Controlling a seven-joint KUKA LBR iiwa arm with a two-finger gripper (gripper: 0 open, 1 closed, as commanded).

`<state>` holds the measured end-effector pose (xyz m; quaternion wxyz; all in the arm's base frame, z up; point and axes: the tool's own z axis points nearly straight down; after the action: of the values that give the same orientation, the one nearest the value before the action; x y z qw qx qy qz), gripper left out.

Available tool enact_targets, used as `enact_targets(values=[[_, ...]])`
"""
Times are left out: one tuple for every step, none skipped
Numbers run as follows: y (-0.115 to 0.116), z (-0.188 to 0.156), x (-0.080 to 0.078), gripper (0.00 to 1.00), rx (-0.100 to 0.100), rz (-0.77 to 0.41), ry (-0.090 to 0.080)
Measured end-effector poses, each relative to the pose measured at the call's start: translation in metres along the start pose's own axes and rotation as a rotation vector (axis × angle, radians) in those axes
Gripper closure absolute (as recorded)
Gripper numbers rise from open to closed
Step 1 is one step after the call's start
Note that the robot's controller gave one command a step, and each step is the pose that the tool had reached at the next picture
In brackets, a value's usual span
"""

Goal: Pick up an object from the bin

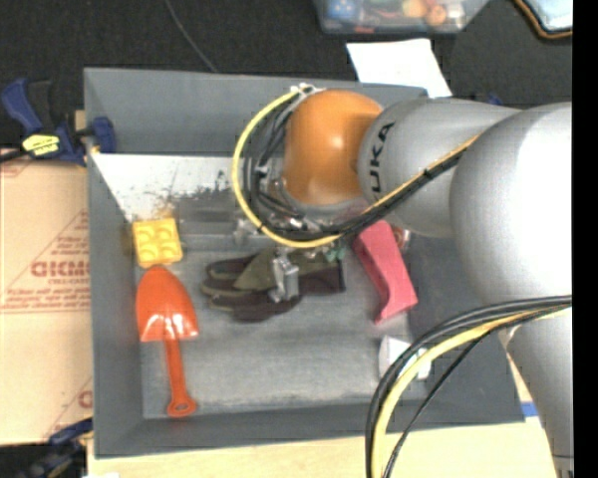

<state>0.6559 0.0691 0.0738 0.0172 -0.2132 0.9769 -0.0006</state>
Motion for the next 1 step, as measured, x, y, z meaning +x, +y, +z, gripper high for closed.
enact_targets(values=[[0.0024, -0.0003, 0.0123, 1.00, 0.000, -0.036, -0.002]])
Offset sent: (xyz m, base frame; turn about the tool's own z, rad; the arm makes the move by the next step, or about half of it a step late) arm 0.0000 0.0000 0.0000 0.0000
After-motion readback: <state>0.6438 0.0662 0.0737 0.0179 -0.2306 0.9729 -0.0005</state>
